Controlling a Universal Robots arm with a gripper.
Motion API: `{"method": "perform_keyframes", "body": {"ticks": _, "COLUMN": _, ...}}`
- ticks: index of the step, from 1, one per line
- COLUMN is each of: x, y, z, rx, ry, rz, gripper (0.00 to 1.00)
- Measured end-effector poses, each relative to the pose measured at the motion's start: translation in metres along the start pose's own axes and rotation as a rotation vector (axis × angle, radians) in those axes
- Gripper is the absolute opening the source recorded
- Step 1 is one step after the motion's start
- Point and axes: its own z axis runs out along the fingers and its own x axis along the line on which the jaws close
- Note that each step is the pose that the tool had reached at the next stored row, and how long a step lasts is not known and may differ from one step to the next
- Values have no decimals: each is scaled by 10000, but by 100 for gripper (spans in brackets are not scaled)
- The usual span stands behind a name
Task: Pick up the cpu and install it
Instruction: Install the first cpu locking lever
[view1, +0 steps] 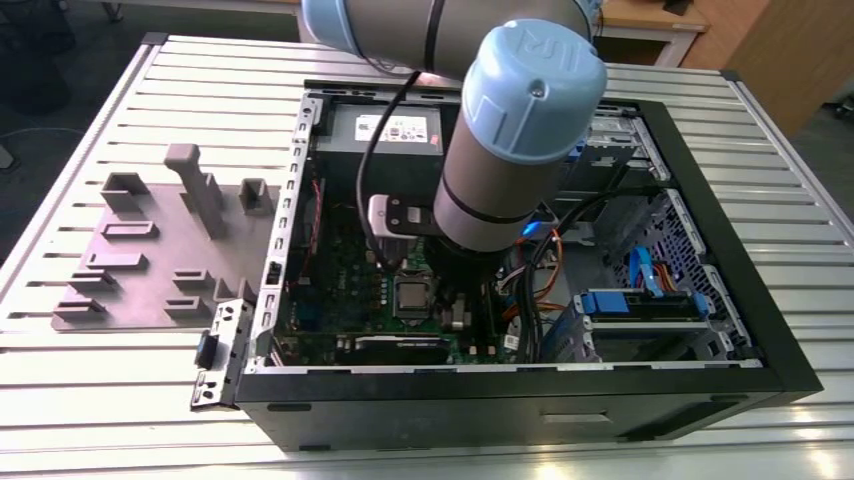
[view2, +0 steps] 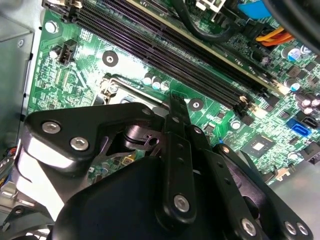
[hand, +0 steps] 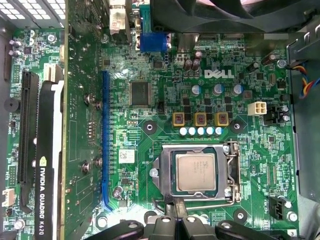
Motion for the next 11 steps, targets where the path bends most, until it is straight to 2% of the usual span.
{"method": "perform_keyframes", "body": {"ticks": 8, "x": 0, "y": -11, "z": 6, "rx": 8, "ry": 1, "rz": -18, "gripper": 11}}
{"method": "perform_keyframes", "body": {"ticks": 11, "x": 0, "y": -13, "z": 10, "rx": 35, "ry": -10, "rz": -28, "gripper": 11}}
